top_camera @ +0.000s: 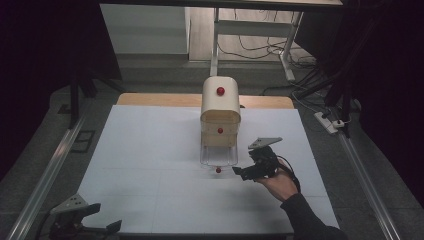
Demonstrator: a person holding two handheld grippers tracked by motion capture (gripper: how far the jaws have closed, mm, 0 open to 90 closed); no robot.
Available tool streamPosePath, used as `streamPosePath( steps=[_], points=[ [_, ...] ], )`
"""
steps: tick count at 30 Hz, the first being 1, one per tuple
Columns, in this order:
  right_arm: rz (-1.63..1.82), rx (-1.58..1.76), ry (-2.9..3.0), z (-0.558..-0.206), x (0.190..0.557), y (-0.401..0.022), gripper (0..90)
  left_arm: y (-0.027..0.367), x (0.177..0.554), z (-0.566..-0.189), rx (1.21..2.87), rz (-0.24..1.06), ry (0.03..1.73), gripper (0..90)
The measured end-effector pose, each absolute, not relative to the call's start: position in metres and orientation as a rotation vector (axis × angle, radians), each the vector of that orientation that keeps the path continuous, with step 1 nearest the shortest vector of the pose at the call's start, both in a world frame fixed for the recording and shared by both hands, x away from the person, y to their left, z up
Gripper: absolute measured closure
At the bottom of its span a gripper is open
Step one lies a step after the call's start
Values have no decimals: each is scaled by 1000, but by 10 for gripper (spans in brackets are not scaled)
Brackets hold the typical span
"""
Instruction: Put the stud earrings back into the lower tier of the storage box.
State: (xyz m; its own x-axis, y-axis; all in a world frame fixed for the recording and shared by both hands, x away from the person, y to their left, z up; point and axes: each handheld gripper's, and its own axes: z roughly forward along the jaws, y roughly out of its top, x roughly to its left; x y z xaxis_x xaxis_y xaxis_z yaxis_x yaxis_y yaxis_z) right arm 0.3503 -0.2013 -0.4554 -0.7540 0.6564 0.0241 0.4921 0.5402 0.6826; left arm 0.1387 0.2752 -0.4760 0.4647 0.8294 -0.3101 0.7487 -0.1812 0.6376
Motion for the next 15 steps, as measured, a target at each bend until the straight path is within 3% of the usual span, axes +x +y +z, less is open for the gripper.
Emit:
streamPosePath(
  steps=[5, 15],
  points=[
    [947, 959, 2531, -460, 347, -214, 1, 275, 139, -476, 1959, 135, 1314, 14],
    [844, 1067, 2491, -467, 348, -255, 0, 275, 139, -476, 1959, 133, 1312, 14]
  ],
)
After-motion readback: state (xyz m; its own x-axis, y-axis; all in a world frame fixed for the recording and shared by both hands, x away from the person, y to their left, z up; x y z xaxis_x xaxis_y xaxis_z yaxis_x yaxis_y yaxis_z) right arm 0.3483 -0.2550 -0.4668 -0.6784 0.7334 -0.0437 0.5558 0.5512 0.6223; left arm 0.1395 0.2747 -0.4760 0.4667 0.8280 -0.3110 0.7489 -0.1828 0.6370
